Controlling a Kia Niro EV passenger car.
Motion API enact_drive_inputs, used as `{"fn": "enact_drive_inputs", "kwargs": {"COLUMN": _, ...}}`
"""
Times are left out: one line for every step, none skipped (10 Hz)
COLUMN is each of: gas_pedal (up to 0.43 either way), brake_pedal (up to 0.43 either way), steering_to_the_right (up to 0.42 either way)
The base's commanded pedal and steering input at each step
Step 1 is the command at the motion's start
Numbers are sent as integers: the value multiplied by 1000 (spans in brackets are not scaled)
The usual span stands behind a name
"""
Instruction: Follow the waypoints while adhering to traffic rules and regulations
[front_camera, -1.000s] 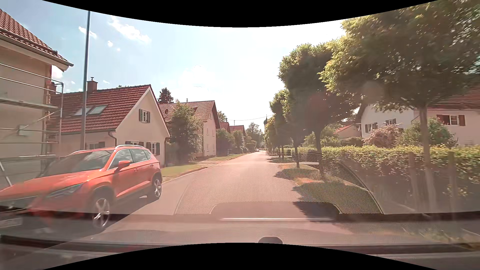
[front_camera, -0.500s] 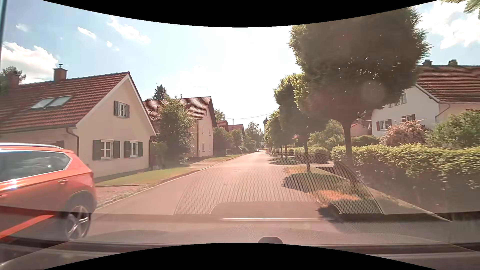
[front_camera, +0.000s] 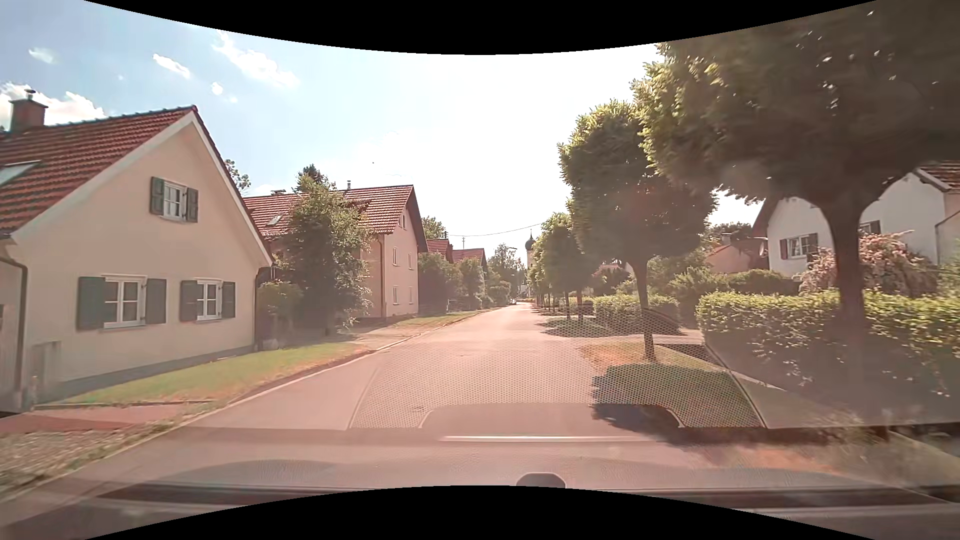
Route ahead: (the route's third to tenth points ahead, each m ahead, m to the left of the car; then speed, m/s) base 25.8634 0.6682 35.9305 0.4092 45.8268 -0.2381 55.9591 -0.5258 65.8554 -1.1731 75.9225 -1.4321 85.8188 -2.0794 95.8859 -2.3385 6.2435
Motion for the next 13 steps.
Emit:
{"fn": "enact_drive_inputs", "kwargs": {"gas_pedal": 110, "brake_pedal": 0, "steering_to_the_right": 4}}
{"fn": "enact_drive_inputs", "kwargs": {"gas_pedal": 110, "brake_pedal": 0, "steering_to_the_right": 4}}
{"fn": "enact_drive_inputs", "kwargs": {"gas_pedal": 110, "brake_pedal": 0, "steering_to_the_right": 4}}
{"fn": "enact_drive_inputs", "kwargs": {"gas_pedal": 110, "brake_pedal": 0, "steering_to_the_right": 4}}
{"fn": "enact_drive_inputs", "kwargs": {"gas_pedal": 110, "brake_pedal": 0, "steering_to_the_right": 5}}
{"fn": "enact_drive_inputs", "kwargs": {"gas_pedal": 110, "brake_pedal": 0, "steering_to_the_right": 6}}
{"fn": "enact_drive_inputs", "kwargs": {"gas_pedal": 110, "brake_pedal": 0, "steering_to_the_right": 6}}
{"fn": "enact_drive_inputs", "kwargs": {"gas_pedal": 110, "brake_pedal": 0, "steering_to_the_right": 7}}
{"fn": "enact_drive_inputs", "kwargs": {"gas_pedal": 110, "brake_pedal": 0, "steering_to_the_right": 7}}
{"fn": "enact_drive_inputs", "kwargs": {"gas_pedal": 110, "brake_pedal": 0, "steering_to_the_right": 7}}
{"fn": "enact_drive_inputs", "kwargs": {"gas_pedal": 110, "brake_pedal": 0, "steering_to_the_right": 8}}
{"fn": "enact_drive_inputs", "kwargs": {"gas_pedal": 110, "brake_pedal": 0, "steering_to_the_right": 8}}
{"fn": "enact_drive_inputs", "kwargs": {"gas_pedal": 110, "brake_pedal": 0, "steering_to_the_right": 8}}
